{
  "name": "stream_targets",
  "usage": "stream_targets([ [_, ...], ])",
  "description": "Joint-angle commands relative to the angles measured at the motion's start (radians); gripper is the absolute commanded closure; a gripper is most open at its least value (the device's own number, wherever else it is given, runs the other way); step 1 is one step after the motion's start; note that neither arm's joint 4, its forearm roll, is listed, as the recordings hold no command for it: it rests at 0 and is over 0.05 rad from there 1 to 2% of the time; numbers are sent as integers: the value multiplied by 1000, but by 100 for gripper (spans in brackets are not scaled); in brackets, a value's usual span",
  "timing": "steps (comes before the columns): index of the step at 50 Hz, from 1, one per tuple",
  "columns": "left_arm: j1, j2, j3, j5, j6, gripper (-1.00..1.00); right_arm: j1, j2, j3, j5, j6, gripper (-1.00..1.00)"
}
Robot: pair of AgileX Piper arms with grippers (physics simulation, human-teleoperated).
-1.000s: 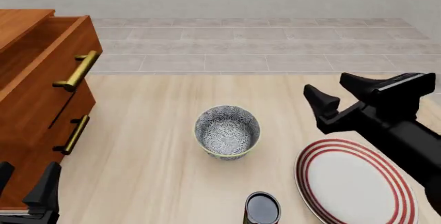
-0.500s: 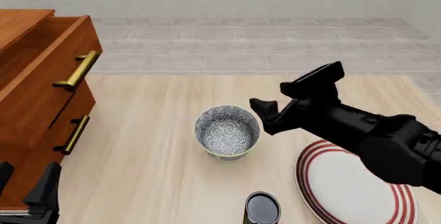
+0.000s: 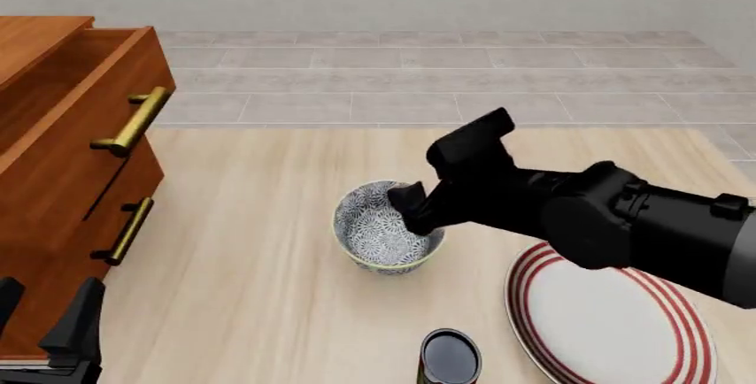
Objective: Put the bowl on the plate.
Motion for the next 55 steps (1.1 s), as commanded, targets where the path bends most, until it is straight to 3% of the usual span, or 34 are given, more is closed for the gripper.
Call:
stream_targets([
  [1,0,0,0,0,0,-100,3,61,-42,54,22,-100],
  [10,0,0,0,0,0,-100,40,104,-36,65,66,-100],
  [55,0,0,0,0,0,-100,112,293,-90,74,75,-100],
])
